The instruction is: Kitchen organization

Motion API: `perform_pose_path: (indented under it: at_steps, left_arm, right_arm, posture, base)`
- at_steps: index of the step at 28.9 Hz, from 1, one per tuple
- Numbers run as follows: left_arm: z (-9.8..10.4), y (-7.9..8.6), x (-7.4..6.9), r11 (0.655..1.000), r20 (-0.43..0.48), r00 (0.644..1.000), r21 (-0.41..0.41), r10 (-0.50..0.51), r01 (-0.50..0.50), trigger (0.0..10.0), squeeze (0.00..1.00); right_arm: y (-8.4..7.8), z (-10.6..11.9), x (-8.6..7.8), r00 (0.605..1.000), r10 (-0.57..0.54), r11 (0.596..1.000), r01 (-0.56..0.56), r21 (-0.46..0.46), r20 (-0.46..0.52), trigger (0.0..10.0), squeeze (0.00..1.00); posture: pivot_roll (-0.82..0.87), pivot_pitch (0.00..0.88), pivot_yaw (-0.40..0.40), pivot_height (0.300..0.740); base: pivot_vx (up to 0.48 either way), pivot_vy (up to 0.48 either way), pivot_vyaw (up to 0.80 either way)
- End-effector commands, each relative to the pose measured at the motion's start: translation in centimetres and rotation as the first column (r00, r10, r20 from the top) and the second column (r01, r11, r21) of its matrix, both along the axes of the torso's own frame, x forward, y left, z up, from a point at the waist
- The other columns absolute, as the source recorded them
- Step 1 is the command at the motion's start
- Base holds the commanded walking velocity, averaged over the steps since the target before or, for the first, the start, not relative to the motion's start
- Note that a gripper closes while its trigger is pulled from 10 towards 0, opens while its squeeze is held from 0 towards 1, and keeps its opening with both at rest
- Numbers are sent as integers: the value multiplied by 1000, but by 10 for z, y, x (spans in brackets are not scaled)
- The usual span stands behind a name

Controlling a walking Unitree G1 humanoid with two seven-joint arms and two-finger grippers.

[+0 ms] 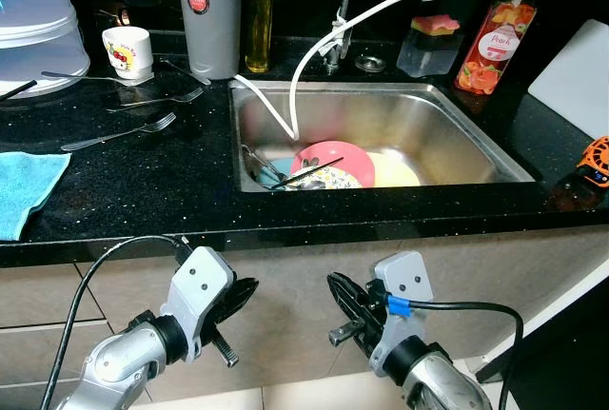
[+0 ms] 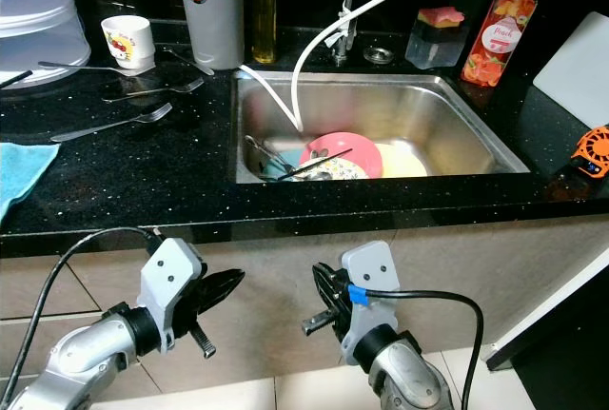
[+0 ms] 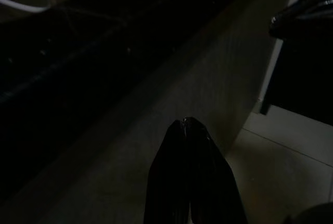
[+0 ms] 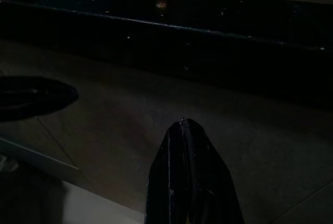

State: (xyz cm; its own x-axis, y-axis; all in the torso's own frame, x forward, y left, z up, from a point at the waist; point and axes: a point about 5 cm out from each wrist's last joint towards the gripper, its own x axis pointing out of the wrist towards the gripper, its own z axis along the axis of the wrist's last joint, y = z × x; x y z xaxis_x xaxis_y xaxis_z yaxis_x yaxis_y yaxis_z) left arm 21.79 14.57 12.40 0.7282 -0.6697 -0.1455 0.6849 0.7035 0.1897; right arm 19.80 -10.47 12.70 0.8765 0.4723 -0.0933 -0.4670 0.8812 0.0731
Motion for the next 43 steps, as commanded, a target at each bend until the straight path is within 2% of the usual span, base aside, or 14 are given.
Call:
perform_pose_path:
  at_steps: [1, 5, 15, 43]
  left_arm:
    - [1, -3, 2, 1000, 13, 1000, -8, 0, 0, 10000, 0]
    - [3, -3, 2, 1000, 28, 1000, -21, 10, -9, 10000, 0]
    - [-1, -4, 2, 999, -15, 1000, -38, 13, -13, 10000, 0]
    - [-1, 0, 6, 1000, -17, 1000, -18, 9, -9, 10000, 0]
  right_arm:
    - [-2, -1, 1, 1000, -9, 1000, 9, 5, 0, 10000, 0]
    - [-3, 0, 1, 1000, -10, 1000, 10, 8, 6, 10000, 0]
    - [-2, 2, 3, 1000, -6, 1000, 5, 16, 13, 10000, 0]
    - [0, 3, 7, 998, -45, 999, 44, 19, 35, 10000, 0]
  posture:
    - [150, 12, -83, 740]
    - [145, 12, -81, 740]
    - [144, 28, -86, 740]
    - [143, 25, -56, 740]
  base:
    - [0, 0, 0]
    - [0, 0, 0]
    - [0, 0, 0]
    - [0, 0, 0]
